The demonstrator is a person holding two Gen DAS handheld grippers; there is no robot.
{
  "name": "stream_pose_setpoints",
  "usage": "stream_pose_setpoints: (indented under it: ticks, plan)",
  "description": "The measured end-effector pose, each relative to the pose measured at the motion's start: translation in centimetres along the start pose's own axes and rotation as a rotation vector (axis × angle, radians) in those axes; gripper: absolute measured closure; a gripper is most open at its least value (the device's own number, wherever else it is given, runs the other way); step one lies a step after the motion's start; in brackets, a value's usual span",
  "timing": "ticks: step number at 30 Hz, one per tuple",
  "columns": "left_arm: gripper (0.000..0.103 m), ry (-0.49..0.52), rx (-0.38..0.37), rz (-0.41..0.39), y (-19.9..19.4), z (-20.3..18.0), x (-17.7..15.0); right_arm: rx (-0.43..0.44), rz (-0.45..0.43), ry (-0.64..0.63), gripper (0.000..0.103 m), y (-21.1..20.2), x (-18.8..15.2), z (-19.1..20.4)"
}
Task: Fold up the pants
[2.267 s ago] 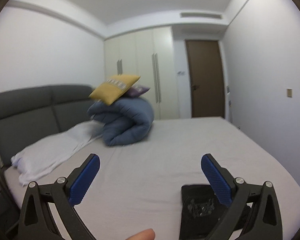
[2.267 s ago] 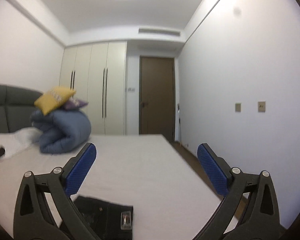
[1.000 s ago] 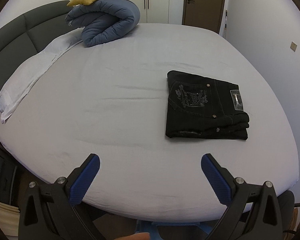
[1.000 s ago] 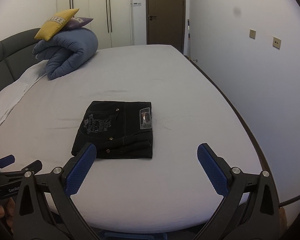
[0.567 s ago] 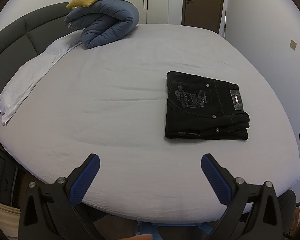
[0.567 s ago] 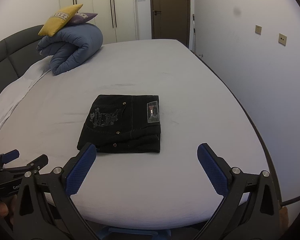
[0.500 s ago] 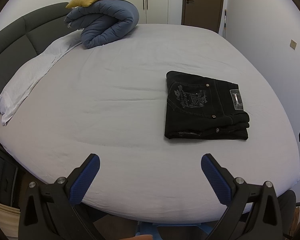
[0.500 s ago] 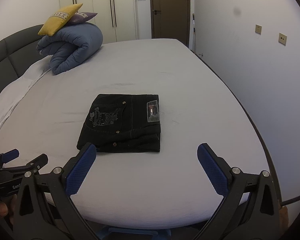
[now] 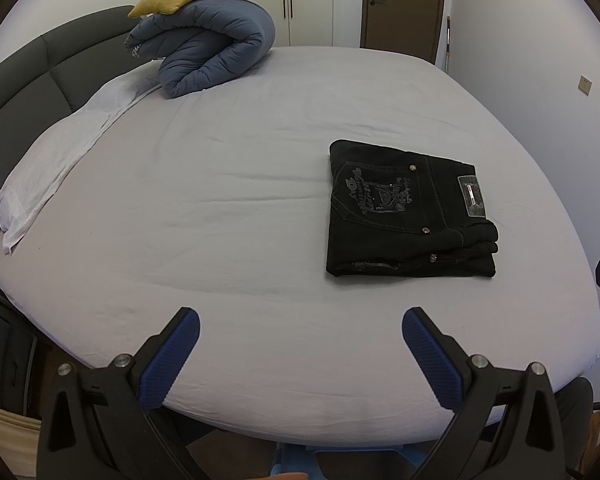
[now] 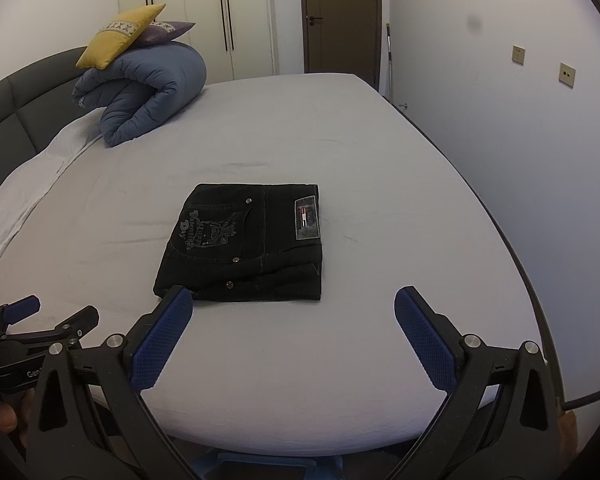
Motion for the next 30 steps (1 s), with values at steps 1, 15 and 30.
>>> stream_pose_setpoints:
  ticks: [1,15,30]
  plan:
    - [0.000,0.001,0.000,0.000,-0.01,-0.02,0.02,0.000,-0.001,0.000,0.000,-0.01,-0.03,0.10]
    - [0.000,0.006,0.001,0.001,-0.02,-0.18,-0.05,0.000,-0.001,0.002,0.000,-0.04,-0.16,0.44]
    - [0.000,0.007,0.001,0.001,-0.04,-0.19,-0.08,0.000,0.000,0.003,0.000,0.07,-0.15,0.45]
Point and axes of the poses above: each gripper's, at about its wrist camera, not at the fingertips, and y roughly the way its jaws point, z to its left, x to its top, the point moved 7 cm from there along y, roughly the way its jaws point, and after that the axes turned 12 degrees about -z, right-handed, at the moved point
